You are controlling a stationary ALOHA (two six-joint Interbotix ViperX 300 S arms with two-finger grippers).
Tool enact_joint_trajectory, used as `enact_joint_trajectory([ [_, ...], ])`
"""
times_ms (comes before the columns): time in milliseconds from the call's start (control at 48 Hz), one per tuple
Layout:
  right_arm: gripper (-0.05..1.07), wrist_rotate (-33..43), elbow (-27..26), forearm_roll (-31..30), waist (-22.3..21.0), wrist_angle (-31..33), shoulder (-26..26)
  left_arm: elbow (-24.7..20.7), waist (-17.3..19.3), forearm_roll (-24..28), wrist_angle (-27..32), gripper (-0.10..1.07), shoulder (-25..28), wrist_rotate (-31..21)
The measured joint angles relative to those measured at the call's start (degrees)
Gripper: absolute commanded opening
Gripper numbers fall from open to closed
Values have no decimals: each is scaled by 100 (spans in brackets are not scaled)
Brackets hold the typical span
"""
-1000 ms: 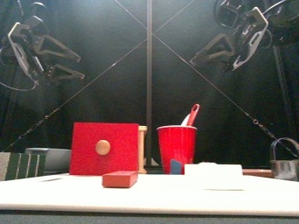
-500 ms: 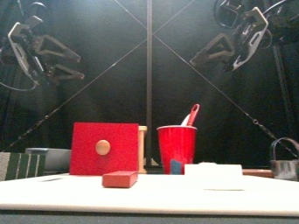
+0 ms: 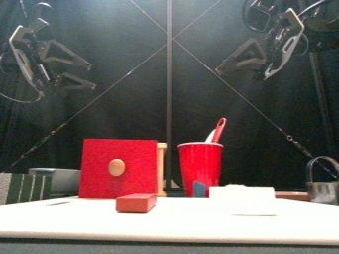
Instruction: Grab cookie cutter
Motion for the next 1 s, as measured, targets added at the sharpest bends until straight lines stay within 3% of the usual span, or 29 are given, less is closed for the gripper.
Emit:
enact_joint_trajectory([
  [458,2,79,167,18,-176,185,-141,-53,123,9,0,88,9,44],
  [542,2,88,176,88,-246,633,-352,-193,281,0,53,86,9,70],
  [812,3,88,35,176,-448,3313,-984,-527,343,70,264,66,9,88],
  [896,9,88,-44,97,-457,3929,-1020,-554,343,123,264,63,9,79],
  [1000,28,88,-97,-35,-448,4526,-993,-554,352,141,272,63,9,79],
])
